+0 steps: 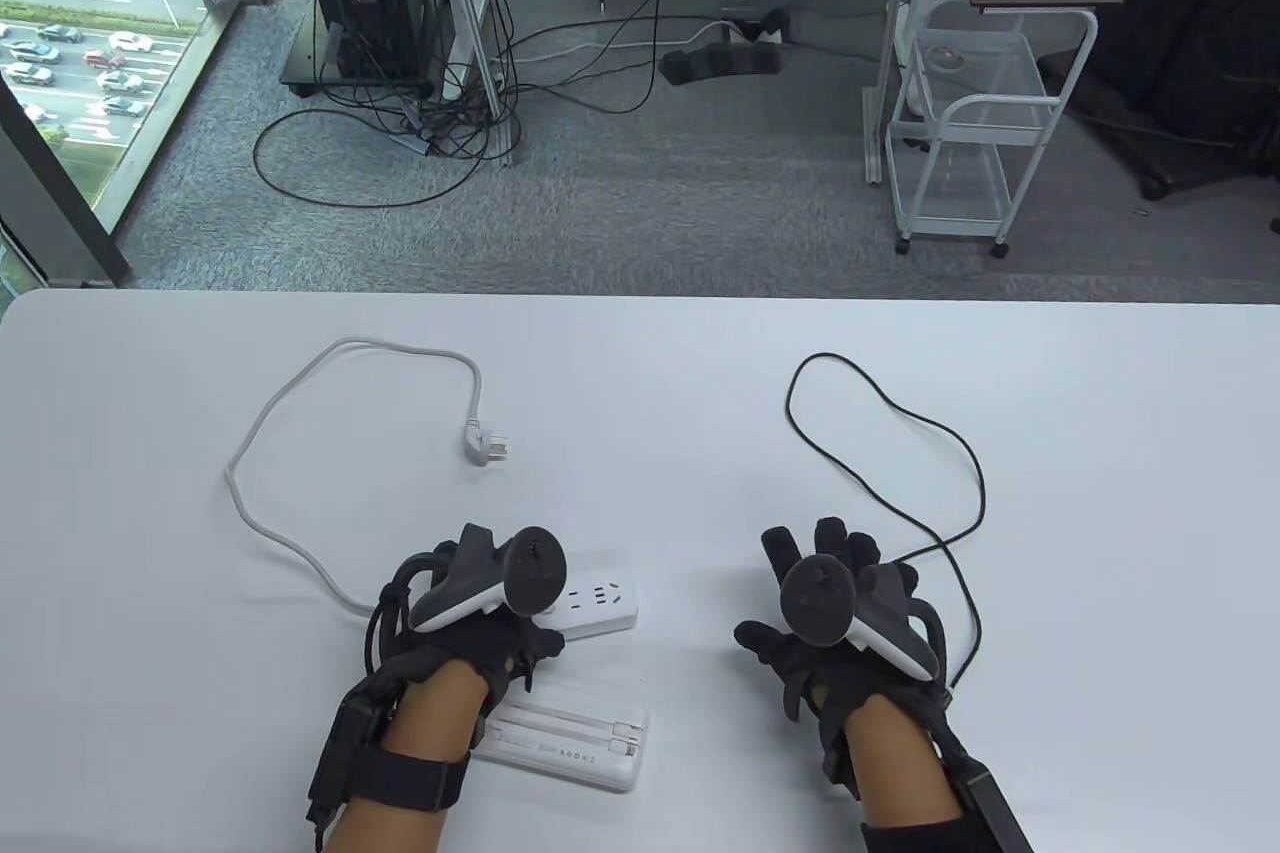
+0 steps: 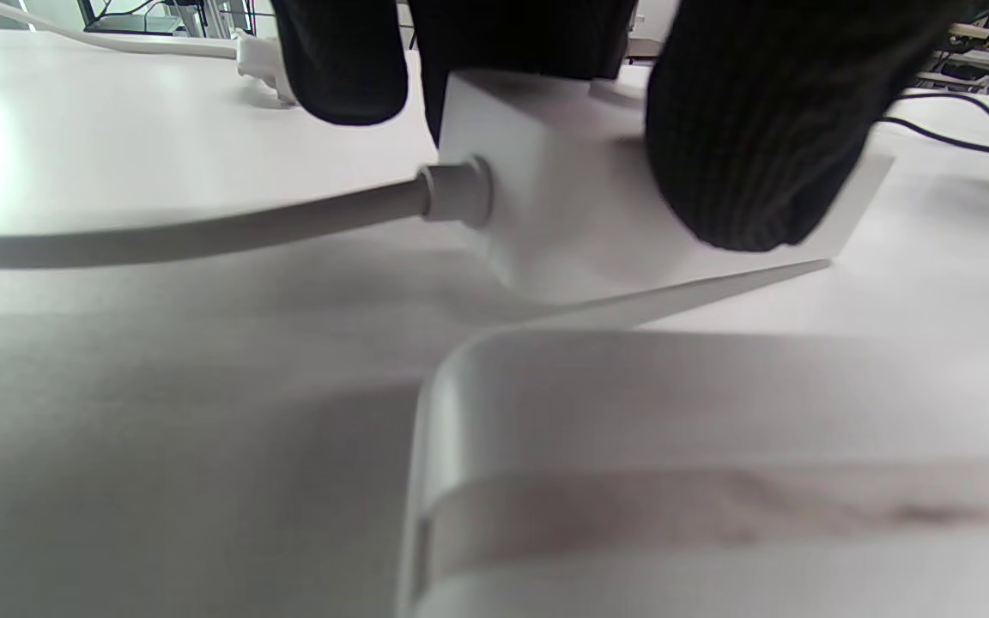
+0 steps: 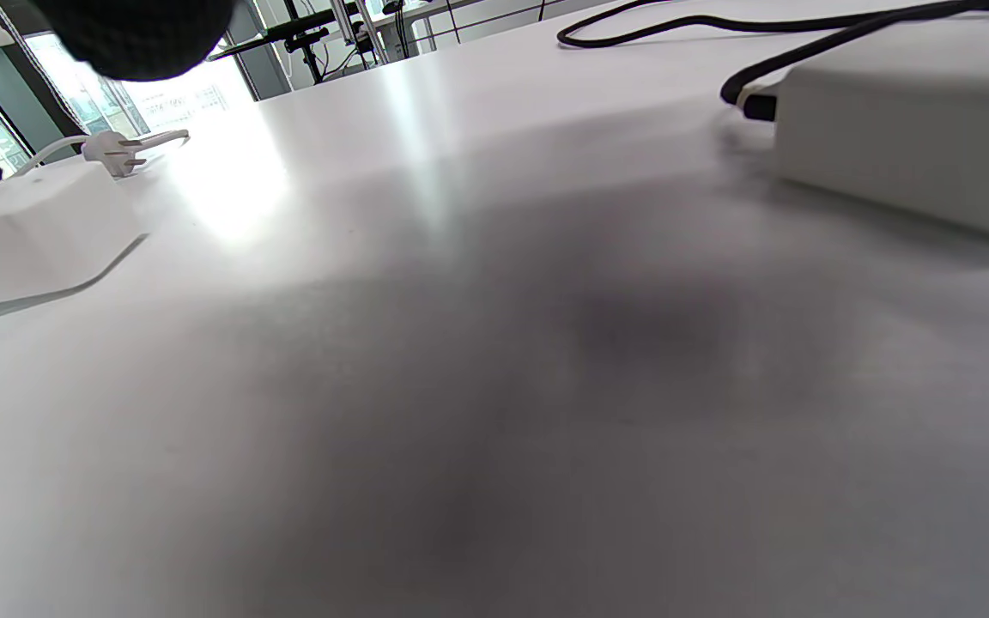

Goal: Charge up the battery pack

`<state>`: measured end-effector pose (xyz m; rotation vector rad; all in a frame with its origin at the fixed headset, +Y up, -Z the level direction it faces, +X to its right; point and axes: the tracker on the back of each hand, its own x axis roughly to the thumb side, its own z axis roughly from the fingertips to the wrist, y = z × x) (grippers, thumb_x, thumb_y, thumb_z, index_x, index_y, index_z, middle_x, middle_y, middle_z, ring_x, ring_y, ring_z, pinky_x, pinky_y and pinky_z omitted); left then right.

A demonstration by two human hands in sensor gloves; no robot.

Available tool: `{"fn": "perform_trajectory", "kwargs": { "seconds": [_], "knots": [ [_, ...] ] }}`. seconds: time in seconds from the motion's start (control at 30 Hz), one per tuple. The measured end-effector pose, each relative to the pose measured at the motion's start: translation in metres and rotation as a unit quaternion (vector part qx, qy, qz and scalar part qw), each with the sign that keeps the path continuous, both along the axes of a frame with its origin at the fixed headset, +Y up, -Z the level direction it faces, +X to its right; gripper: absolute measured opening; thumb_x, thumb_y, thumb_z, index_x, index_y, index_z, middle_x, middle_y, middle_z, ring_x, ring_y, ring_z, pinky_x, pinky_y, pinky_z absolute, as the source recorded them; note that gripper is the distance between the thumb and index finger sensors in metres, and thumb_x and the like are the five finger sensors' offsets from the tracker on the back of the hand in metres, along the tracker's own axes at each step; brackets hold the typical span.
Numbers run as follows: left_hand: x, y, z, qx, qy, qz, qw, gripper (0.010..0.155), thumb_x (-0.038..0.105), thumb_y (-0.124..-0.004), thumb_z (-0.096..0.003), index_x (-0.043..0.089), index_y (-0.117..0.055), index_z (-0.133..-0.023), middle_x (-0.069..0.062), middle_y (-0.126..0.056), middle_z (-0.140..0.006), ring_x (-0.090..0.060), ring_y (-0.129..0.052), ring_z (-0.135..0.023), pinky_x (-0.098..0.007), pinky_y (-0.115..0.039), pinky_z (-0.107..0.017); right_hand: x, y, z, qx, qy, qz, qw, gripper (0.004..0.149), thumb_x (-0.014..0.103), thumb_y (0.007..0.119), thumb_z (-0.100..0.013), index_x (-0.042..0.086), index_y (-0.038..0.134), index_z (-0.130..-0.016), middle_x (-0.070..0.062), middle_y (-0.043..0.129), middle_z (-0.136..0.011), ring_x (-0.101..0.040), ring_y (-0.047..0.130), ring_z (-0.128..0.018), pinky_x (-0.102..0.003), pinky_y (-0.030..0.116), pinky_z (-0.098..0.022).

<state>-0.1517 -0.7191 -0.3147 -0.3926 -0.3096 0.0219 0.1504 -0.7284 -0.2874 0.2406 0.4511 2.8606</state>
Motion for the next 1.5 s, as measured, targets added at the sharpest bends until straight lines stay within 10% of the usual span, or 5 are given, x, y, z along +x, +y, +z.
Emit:
{"fn": "perform_trajectory", "kwargs": {
  "seconds": [0.53,0.93,1.2,1.5],
  "knots": [
    [-0.006,0.000,0.005,0.004,0.002,0.018,1.000,0.087,0.057,-0.090,-0.0387,0.025,-0.058,-0.113,-0.004,-0.072,-0.111,-0.041,-0.068,-0.103,-0.072,-0.046,-0.071,0.003,0.006,0.002,0.049,-0.015,0.005,0.999,0.087,0.060,0.064,-0.046,0.030,0.007,-0.104,-0.027,0.000,-0.112,-0.062,0.014,-0.100,-0.084,0.013,-0.061],
    [-0.029,0.007,0.007,0.027,0.030,0.075,0.996,0.084,0.059,-0.086,-0.0425,0.023,-0.058,-0.113,-0.007,-0.070,-0.111,-0.043,-0.066,-0.102,-0.071,-0.045,-0.070,0.054,0.018,0.001,0.057,-0.161,0.041,0.985,0.068,0.048,0.079,-0.045,0.025,0.054,-0.104,-0.028,0.033,-0.114,-0.062,0.026,-0.101,-0.083,0.016,-0.062],
    [-0.032,0.006,0.008,0.014,0.034,0.089,0.995,0.084,0.058,-0.086,-0.0432,0.023,-0.057,-0.113,-0.008,-0.068,-0.112,-0.044,-0.065,-0.103,-0.072,-0.045,-0.070,0.058,-0.001,-0.005,-0.003,-0.208,0.147,0.967,0.077,0.055,0.082,-0.041,0.020,0.055,-0.104,-0.022,0.069,-0.100,-0.051,0.076,-0.085,-0.083,0.030,-0.063],
    [-0.037,0.005,0.007,0.011,0.043,0.093,0.995,0.083,0.058,-0.085,-0.0436,0.024,-0.058,-0.113,-0.009,-0.068,-0.112,-0.044,-0.065,-0.102,-0.072,-0.045,-0.070,0.049,-0.006,-0.008,-0.006,-0.206,0.199,0.958,0.078,0.057,0.082,-0.039,0.019,0.057,-0.103,-0.015,0.080,-0.091,-0.044,0.084,-0.078,-0.082,0.032,-0.064]
  ]
}}
